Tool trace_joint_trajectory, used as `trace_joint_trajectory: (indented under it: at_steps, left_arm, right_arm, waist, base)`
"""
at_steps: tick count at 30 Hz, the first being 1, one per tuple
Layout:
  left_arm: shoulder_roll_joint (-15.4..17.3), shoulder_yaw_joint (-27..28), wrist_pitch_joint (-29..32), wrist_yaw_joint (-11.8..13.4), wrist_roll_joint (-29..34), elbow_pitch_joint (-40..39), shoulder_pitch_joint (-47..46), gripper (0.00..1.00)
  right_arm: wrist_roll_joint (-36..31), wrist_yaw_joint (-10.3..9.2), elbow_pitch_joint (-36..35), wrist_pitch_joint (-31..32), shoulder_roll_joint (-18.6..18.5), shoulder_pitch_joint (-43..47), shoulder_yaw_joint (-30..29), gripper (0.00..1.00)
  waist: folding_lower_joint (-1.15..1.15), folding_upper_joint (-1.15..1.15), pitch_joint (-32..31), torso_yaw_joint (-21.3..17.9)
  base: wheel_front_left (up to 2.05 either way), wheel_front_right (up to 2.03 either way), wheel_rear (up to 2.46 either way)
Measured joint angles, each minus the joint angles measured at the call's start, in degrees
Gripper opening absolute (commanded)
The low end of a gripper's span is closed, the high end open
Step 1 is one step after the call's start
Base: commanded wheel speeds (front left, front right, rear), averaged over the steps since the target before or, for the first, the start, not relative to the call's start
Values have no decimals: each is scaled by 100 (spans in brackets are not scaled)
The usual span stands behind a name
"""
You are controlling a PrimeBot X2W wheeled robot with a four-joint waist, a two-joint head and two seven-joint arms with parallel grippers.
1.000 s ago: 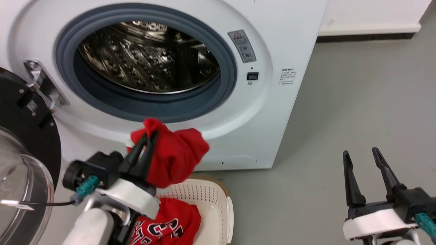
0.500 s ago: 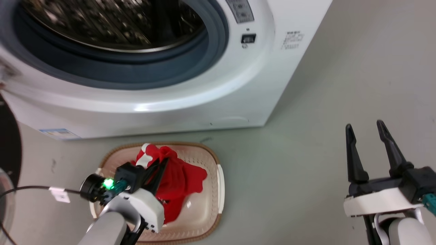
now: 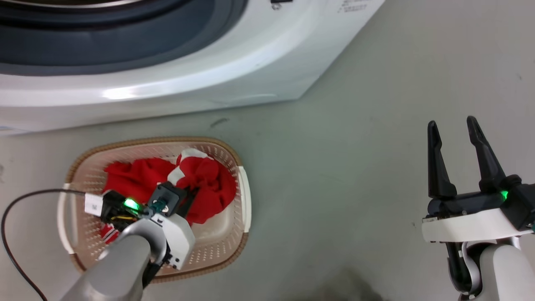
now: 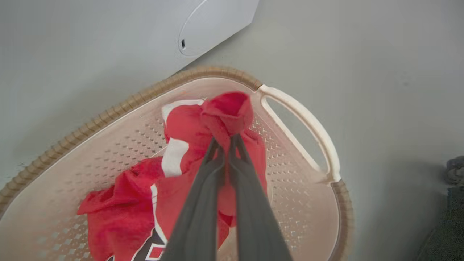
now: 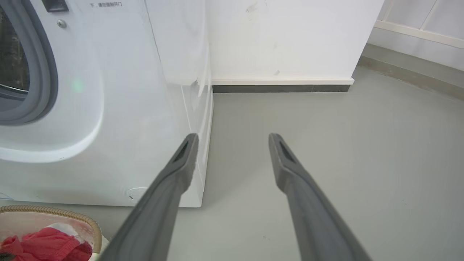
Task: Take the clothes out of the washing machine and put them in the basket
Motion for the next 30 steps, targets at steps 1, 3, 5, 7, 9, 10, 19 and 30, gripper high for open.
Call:
trace_joint_trajectory:
  at_steps: [1, 3, 5, 7, 9, 10, 19, 30]
  left_arm:
    - [13, -64, -4, -1, -3, 111, -89, 0]
    - [-4, -171, -18, 0, -49, 371, -268, 0]
    - [-23, -254, -16, -1, -85, 664, -434, 0]
    - [-29, -364, -15, 0, -82, 947, -594, 0]
    - [-63, -412, -18, -1, -132, 1217, -737, 0]
    - [-87, -430, -29, -1, -159, 1338, -804, 0]
    - [-331, -450, -145, -1, -426, 2196, -1198, 84]
    - [-526, -420, -203, -1, -624, 2039, -946, 100]
  right_arm:
    - [3, 1, -20, 0, -1, -19, 10, 100]
    - [5, 0, -38, 0, -1, -33, 25, 100]
    - [4, 0, -54, 0, -1, -47, 41, 100]
    - [7, 1, -73, 0, -1, -70, 56, 100]
    - [22, 0, -82, 0, -1, -92, 59, 100]
    - [22, 0, -92, 0, -1, -99, 62, 100]
    - [81, 1, -73, 0, -1, -146, 113, 100]
    - [-45, 0, 134, 0, 1, -148, 2, 100]
  waist:
    - [0, 0, 82, -37]
    - [0, 0, 250, -108]
    - [0, 0, 415, -176]
    - [0, 0, 571, -240]
    - [0, 0, 714, -302]
    - [0, 0, 778, -329]
    - [0, 0, 986, -431]
    - [-1, 0, 342, -295]
  base:
    - [0, 0, 0]
    - [0, 0, 0]
    - [0, 0, 0]
    - [0, 0, 0]
    - [0, 0, 0]
    - [0, 0, 0]
    - [0, 0, 0]
    - [0, 0, 0]
